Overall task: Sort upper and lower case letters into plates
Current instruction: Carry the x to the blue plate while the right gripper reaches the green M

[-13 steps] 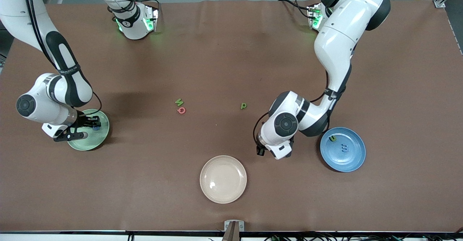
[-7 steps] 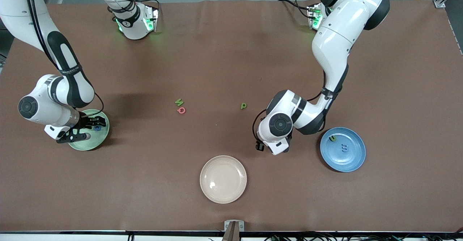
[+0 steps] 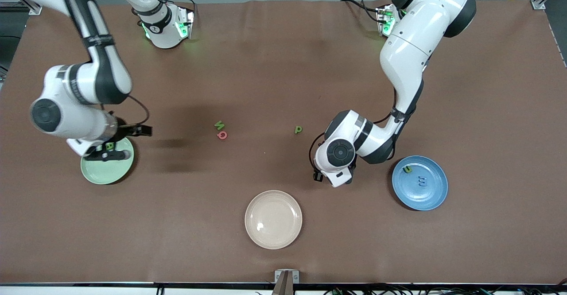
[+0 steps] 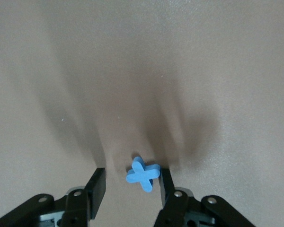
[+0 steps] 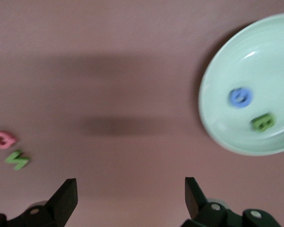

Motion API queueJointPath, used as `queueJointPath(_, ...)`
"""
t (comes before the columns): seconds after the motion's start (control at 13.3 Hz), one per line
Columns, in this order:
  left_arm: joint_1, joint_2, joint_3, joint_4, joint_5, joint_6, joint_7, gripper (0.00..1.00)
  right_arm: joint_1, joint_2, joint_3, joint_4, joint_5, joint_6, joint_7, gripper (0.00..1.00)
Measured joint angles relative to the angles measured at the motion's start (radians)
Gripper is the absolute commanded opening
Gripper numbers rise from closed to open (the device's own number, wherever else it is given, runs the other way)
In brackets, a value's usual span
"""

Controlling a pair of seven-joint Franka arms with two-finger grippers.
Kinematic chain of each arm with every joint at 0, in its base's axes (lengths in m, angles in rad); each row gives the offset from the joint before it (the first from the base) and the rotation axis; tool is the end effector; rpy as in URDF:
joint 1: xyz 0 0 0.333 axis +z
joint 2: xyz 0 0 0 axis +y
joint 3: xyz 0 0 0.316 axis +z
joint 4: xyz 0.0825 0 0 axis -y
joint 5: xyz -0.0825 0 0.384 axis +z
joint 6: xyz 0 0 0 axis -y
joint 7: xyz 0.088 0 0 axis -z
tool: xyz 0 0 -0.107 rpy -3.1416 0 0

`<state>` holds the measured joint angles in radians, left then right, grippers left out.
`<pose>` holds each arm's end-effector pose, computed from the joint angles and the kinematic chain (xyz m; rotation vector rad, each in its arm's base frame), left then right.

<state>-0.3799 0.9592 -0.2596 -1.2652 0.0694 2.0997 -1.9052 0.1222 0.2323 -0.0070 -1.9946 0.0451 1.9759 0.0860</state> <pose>0.6209 -0.3998 0.1766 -2.4327 -1.8964 0.2784 0.5622 0.0680 0.3272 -3.1045 -0.0096 0.3955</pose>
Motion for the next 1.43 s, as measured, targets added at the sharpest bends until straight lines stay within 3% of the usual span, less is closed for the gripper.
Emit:
queueJointPath(0.15,0.001,0.000,0.000,0.000,0.000,0.000,0.000,0.54,0.133,0.002,0.004,-0.013,0.002,-0.001,0.149,1.00)
queueJointPath(0.23,0.001,0.000,0.001,0.000,0.000,0.000,0.000,0.48,0.199,0.006,0.005,-0.020,0.002,0.010,0.199,1.00)
queueJointPath(0.45,0.001,0.000,0.002,0.001,0.000,0.000,0.000,0.11,0.348,0.025,0.006,-0.051,0.002,0.090,0.234,1.00)
queueJointPath(0.53,0.002,0.000,0.002,0.002,0.000,0.000,0.001,0.03,0.387,0.032,0.006,-0.058,0.001,0.114,0.234,1.00)
queueJointPath(0.75,0.005,-0.001,0.002,0.002,0.000,0.000,0.001,0.00,0.460,0.049,0.005,-0.084,-0.040,0.203,0.221,1.00)
queueJointPath(0.98,0.013,-0.002,0.003,0.009,0.025,0.001,0.012,0.00,0.460,0.067,-0.007,-0.165,-0.066,0.366,0.093,1.00)
queueJointPath(1.21,0.051,-0.041,0.006,0.019,0.049,-0.031,0.050,0.00,0.452,0.080,-0.017,-0.210,-0.068,0.427,0.039,0.97)
queueJointPath(1.43,0.135,-0.101,0.008,0.020,0.062,-0.196,0.186,0.00,0.434,0.102,-0.018,-0.215,-0.068,0.456,-0.003,0.83)
